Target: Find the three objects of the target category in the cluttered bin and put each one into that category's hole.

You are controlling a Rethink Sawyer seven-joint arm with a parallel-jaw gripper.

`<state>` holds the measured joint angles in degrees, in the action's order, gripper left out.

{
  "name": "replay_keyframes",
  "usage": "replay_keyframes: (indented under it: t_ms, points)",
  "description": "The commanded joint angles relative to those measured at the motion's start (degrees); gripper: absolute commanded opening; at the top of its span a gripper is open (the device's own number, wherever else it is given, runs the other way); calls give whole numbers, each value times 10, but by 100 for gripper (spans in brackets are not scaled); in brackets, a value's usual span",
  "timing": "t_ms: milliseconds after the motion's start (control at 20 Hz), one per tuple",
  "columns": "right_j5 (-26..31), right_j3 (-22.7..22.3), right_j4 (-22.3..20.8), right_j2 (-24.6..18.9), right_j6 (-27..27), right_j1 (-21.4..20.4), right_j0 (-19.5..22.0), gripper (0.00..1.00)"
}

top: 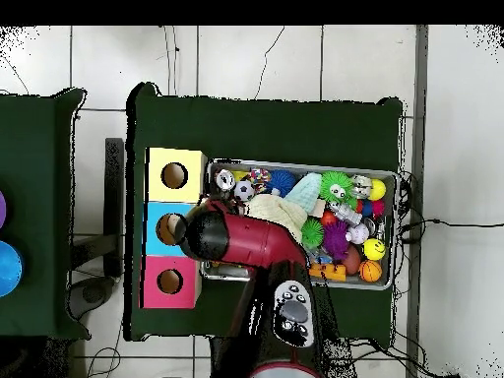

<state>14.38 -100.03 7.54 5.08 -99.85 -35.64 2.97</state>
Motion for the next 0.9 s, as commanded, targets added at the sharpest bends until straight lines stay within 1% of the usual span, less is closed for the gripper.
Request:
replay_keyframes:
  t_ms: [50, 250, 500, 600, 750, 900]
  points:
    - [-108, -138, 1, -16, -168, -26, 8, 100]
    - [-178, -184, 3, -1, -192, -31, -13, 100]
    - [-221, -214, 13, 3, -194, -26, -23, 100]
    - [-239, -217, 21, 8, -199, -14, -31, 100]
    - [-283, -211, 34, 15, -213, 18, -48, 100]
    - [-304, -207, 30, 12, -217, 39, -41, 100]
